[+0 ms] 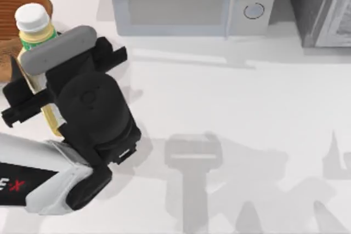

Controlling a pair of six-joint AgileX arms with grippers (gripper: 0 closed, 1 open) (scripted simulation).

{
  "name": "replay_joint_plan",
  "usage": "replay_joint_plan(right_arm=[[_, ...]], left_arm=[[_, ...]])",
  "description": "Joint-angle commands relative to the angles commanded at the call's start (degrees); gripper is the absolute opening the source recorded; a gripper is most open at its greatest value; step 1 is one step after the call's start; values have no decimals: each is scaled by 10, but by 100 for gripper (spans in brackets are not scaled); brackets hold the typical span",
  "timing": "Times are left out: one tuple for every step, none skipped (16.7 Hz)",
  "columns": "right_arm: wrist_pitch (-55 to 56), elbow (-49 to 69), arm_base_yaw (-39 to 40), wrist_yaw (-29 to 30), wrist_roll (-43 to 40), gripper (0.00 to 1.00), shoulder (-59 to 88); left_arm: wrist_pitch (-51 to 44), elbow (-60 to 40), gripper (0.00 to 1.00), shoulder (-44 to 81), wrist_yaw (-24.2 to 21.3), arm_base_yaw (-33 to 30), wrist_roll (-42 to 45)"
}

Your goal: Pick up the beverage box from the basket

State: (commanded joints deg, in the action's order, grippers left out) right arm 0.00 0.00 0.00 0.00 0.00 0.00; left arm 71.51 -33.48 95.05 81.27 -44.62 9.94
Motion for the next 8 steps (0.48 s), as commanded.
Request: replay_joint_plan(right_arm=[[0, 0, 0, 0, 0, 100, 0], [0, 0, 0, 0, 0, 100, 0], [0, 0, 0, 0, 0, 100, 0], [0, 0, 0, 0, 0, 100, 0], [0, 0, 0, 0, 0, 100, 0], [0, 0, 0, 0, 0, 100, 0], [0, 0, 0, 0, 0, 100, 0], [0, 0, 0, 0, 0, 100, 0]], left_arm=[[0, 0, 0, 0, 0, 0, 0], [0, 0, 0, 0, 0, 0, 0], [0, 0, 0, 0, 0, 0, 0], [0, 0, 0, 0, 0, 0, 0], [-1, 2, 0, -1, -1, 3, 1], [-1, 3, 0, 1, -2, 4, 0], [3, 3, 0, 8, -6, 9, -3], [10, 4, 0, 19, -14, 16, -8]])
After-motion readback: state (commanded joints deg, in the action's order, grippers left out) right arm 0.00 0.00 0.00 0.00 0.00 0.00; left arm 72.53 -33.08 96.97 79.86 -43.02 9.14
